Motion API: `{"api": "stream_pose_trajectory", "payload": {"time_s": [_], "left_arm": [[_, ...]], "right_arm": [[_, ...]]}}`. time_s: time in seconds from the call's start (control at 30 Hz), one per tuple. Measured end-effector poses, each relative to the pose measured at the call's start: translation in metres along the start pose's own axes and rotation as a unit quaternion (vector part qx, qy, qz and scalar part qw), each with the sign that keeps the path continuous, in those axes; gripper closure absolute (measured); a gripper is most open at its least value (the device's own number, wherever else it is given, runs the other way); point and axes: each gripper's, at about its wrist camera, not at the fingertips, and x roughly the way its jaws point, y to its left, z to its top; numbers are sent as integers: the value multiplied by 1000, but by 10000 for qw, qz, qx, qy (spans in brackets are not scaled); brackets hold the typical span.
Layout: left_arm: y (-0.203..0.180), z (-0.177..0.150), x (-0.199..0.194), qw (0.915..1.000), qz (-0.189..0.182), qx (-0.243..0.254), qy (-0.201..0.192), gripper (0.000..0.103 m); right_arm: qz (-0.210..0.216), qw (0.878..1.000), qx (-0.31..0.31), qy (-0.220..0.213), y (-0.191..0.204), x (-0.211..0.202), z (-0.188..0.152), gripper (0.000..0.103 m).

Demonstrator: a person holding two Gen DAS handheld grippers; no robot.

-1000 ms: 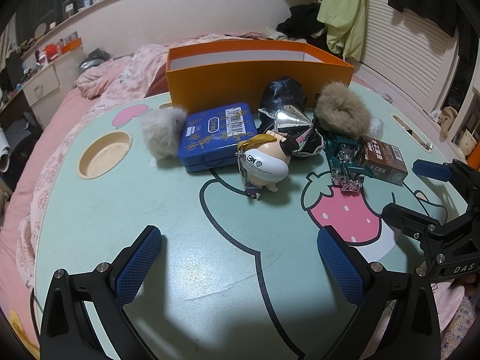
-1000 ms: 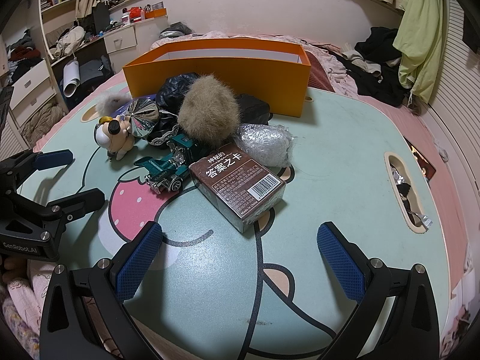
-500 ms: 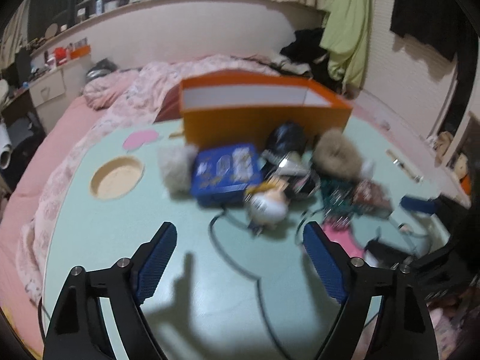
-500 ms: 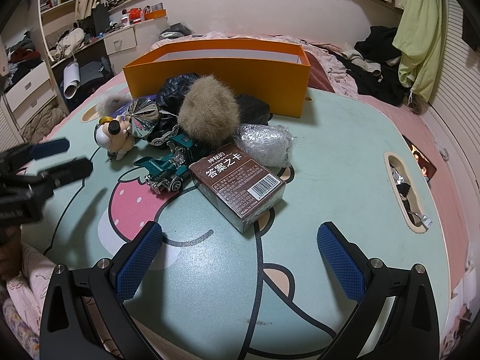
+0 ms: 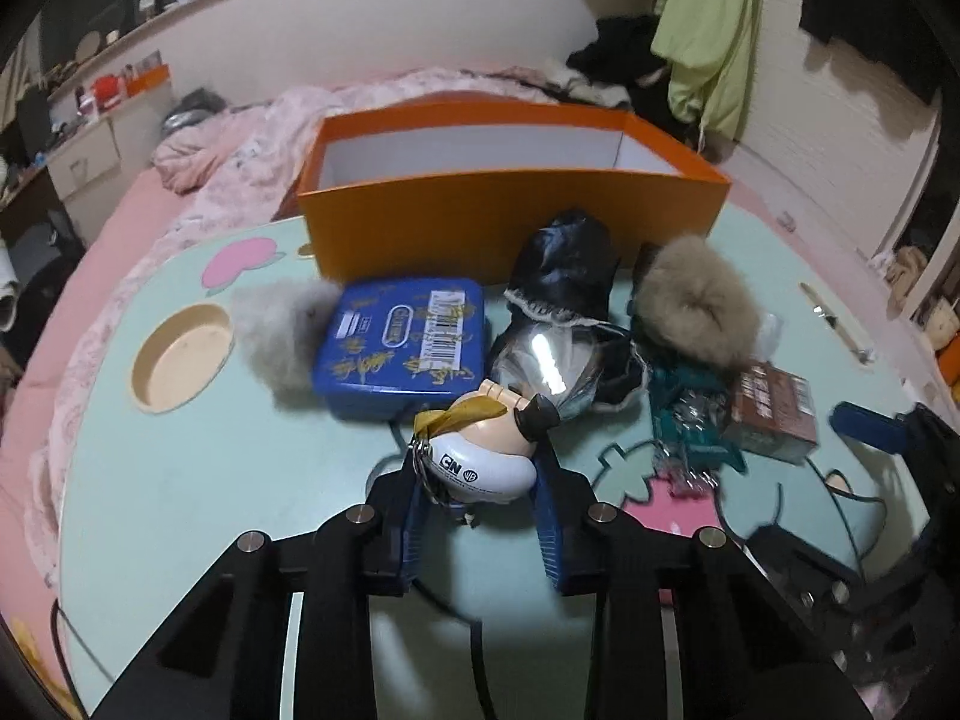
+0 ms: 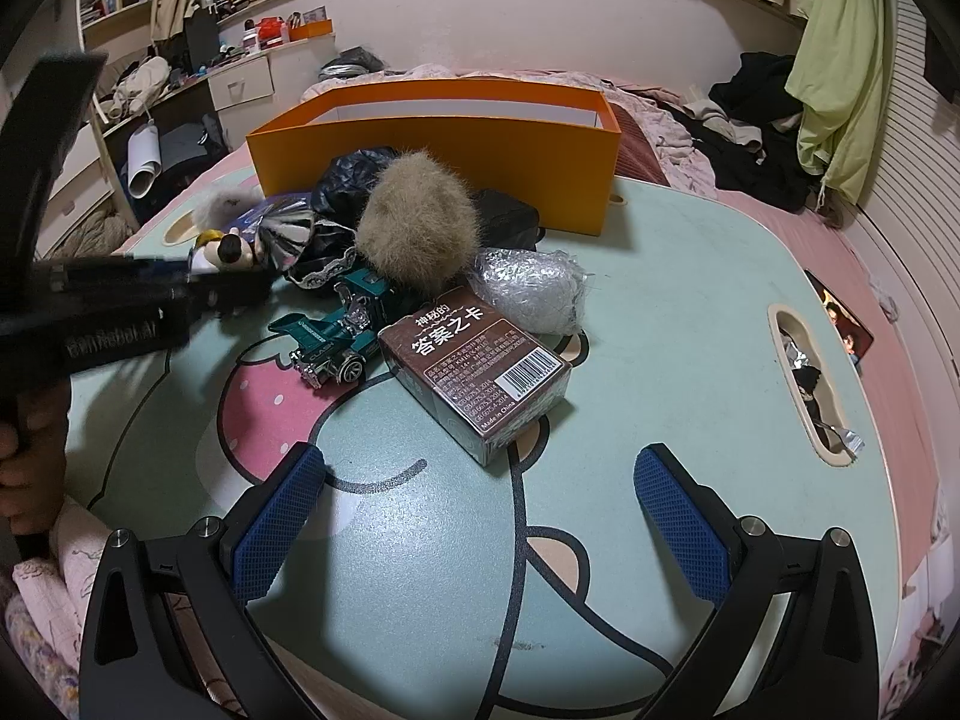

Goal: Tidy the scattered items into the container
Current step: 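Grasp the white figurine keychain with the left gripper while the right grasps the brown card box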

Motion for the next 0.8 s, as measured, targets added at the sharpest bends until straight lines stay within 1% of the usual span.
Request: {"api": "stream_pose_trajectory", "payload": {"time_s": [0.07,0.17,0.27,0.3,0.37,0.47,0.63,0.67,0.73,0.77,0.8], "left_arm": [[4,-7,-13,9997,-190,-74,-133,74],[11,-18,-30,9992,-261,-116,-278,73],[17,-24,-40,9987,-297,-137,-390,73],[19,-26,-43,9984,-333,-153,-419,73],[20,-27,-46,9980,-381,-185,-479,73],[18,-28,-48,9977,-399,-144,-535,73],[17,-29,-47,9977,-413,-111,-521,73],[17,-29,-46,9977,-406,-119,-521,73],[18,-30,-48,9976,-410,-131,-546,73],[18,-30,-48,9975,-406,-133,-562,73],[19,-30,-49,9973,-409,-140,-586,73]], "right_arm": [[1,10000,3,-3,0,0,0,0],[13,10000,50,-19,0,-2,1,0],[303,9988,336,-160,-13,-8,2,1],[377,9978,479,-244,-20,-11,3,2],[407,9967,604,-359,-29,-15,10,4],[446,9979,383,-273,-29,-12,21,7],[488,9983,-325,-57,-11,1,31,16],[470,9980,-422,-21,-8,4,32,18],[508,9969,-605,20,-1,9,32,35],[543,9965,-642,23,0,9,31,50],[618,9959,-665,9,1,9,29,57]]}}
